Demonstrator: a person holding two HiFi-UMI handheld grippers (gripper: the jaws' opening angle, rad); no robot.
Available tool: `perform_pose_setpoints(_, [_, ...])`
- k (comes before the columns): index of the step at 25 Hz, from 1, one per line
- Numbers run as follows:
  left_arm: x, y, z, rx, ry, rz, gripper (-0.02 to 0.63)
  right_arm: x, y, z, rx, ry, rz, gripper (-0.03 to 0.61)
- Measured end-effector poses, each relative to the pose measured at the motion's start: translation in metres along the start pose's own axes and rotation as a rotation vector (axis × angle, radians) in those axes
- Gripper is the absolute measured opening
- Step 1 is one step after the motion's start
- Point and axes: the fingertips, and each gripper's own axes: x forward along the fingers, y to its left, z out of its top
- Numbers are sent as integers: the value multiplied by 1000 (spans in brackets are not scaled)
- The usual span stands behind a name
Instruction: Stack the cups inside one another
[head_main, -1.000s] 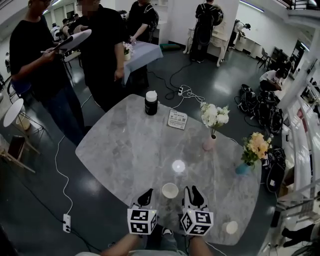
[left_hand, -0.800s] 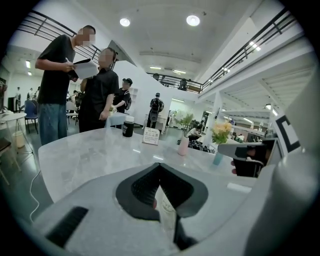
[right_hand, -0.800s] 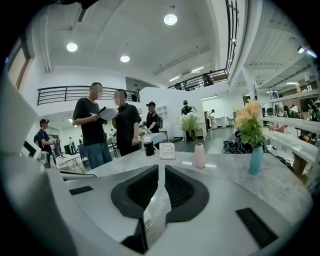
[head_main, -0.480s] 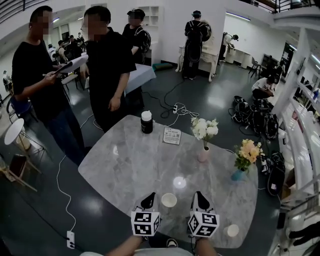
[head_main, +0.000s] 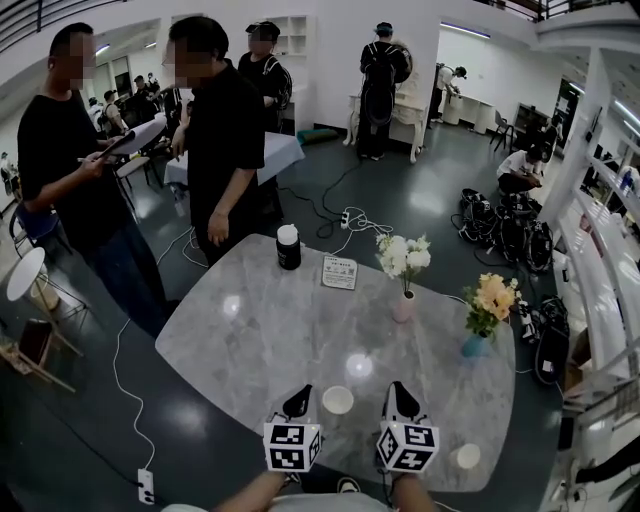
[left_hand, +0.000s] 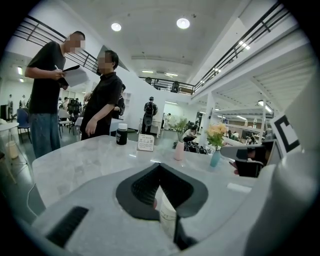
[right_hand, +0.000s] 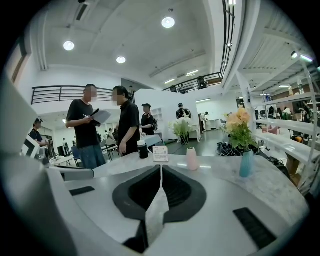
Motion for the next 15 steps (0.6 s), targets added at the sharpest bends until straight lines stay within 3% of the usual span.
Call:
perform_pose_setpoints(9, [-5, -6, -3, 2, 10, -24, -3, -13, -1, -7, 8, 15, -36, 15])
perform_pose_setpoints(15, [-10, -16, -4, 12, 12, -84, -3, -26, -6, -13, 15, 25, -90, 15])
